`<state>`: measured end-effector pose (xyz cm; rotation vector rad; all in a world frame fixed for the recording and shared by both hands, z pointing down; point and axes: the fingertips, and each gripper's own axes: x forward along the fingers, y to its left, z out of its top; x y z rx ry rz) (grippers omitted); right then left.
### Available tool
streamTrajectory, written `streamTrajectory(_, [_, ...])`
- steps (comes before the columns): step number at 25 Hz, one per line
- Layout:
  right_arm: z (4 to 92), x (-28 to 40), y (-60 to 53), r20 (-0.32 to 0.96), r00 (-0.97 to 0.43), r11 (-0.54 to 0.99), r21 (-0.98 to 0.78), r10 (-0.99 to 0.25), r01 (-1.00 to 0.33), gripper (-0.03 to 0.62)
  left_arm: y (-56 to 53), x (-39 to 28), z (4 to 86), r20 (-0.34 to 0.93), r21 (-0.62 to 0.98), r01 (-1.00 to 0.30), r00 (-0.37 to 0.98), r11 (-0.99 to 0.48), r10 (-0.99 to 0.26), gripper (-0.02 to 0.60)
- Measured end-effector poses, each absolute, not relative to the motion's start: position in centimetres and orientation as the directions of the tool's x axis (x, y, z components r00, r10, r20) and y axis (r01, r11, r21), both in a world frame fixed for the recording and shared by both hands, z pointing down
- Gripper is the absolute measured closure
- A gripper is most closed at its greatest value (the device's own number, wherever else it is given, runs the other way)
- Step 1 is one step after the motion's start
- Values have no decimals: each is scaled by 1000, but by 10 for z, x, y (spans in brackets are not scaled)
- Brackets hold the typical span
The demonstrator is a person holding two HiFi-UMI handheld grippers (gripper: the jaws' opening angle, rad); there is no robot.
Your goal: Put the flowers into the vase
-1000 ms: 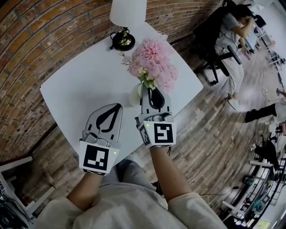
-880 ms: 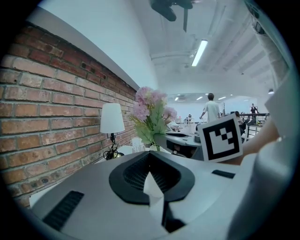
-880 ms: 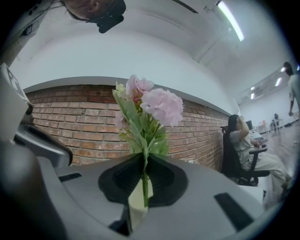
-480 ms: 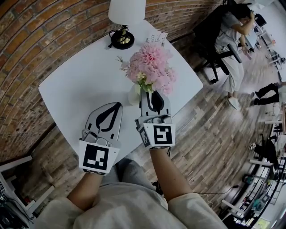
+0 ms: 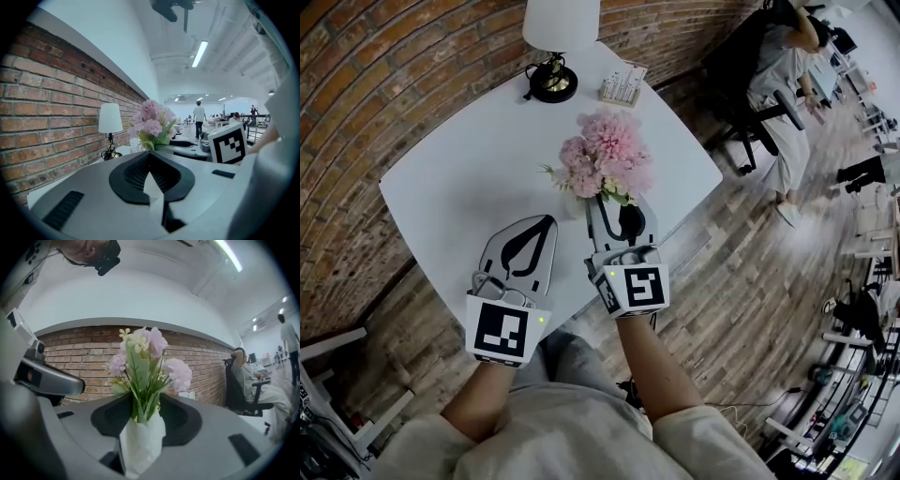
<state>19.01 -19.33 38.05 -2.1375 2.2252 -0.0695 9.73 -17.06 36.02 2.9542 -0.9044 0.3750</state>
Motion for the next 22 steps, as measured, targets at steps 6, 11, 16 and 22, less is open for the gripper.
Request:
streamTrajectory(6, [383,193,-189,-2,-73,72,-114,-997,-991,368,-166,99,359,235,-47,-555,802,-831,-549,578])
streamTrajectory(11, [380,193,-188,-13,-90,91,-144,-996,-985,336,-163,99,357,235,-44,-553,803,-832,-547,578])
streamTrajectory(16, [375,195,-187,-24,-100,103,-177,-995,-979,307,-161,99,356,231,-46,-554,804,-831,-548,578])
streamTrajectory(22, [378,192,-186,-1,-121,119,-168,-993,-979,270,-159,99,354,227,-47,-553,805,-832,-548,578])
